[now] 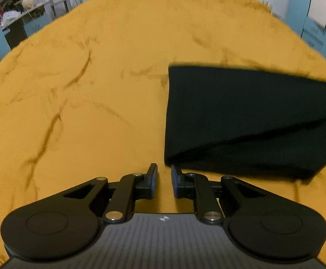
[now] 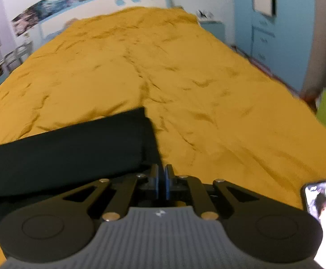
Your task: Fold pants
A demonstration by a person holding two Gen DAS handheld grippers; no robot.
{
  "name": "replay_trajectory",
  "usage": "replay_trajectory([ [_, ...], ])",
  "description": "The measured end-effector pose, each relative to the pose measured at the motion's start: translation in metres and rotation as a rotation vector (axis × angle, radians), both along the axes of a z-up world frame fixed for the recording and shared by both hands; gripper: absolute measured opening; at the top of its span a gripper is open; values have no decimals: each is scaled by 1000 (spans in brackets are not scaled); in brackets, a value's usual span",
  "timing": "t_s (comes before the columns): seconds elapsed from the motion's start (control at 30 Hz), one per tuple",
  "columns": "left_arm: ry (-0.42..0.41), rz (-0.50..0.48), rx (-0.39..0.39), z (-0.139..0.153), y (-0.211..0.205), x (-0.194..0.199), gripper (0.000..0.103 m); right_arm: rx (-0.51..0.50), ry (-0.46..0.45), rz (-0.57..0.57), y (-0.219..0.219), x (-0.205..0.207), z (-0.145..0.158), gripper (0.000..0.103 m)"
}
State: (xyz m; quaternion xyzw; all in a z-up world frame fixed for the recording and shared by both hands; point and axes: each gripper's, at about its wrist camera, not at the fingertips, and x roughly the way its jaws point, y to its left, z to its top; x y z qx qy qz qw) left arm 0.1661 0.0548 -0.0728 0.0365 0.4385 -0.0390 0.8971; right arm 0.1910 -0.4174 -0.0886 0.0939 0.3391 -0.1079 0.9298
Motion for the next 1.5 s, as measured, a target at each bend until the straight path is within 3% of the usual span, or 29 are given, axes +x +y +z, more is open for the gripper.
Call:
replay_trajectory([
  [0.1, -68, 24, -78, 20, 10, 2, 26, -39, -34, 49, 27, -3, 7, 24],
  [0.17, -104, 48, -141, 26, 16, 10, 44, -41, -54, 91, 47, -5, 10, 24],
  [0.27, -111, 76, -216, 26, 23, 25, 51, -56, -65, 154, 80, -4, 9, 24],
  [0.4, -47, 99, -363, 7, 34, 49, 53, -78, -69, 262, 120, 4, 3, 23],
  [0.57, 24, 141, -422, -19, 44, 77, 53, -97, -45, 339, 152, 21, -7, 15],
  [0.87, 89, 170, -574, -53, 55, 95, 53, -116, 31, 363, 174, 52, -38, 2],
  [1.0, 90, 193, -646, -60, 59, 96, 38, -135, 65, 375, 179, 59, -53, 2],
  [1.17, 81, 227, -703, -56, 60, 98, 9, -128, 74, 379, 176, 60, -54, 2],
  [1.33, -3, 224, -741, -20, 50, 91, 8, -50, 45, 366, 161, 54, -36, 3],
  [1.5, -53, 184, -722, 36, 15, 89, 8, -8, 21, 316, 132, 44, -15, 3],
])
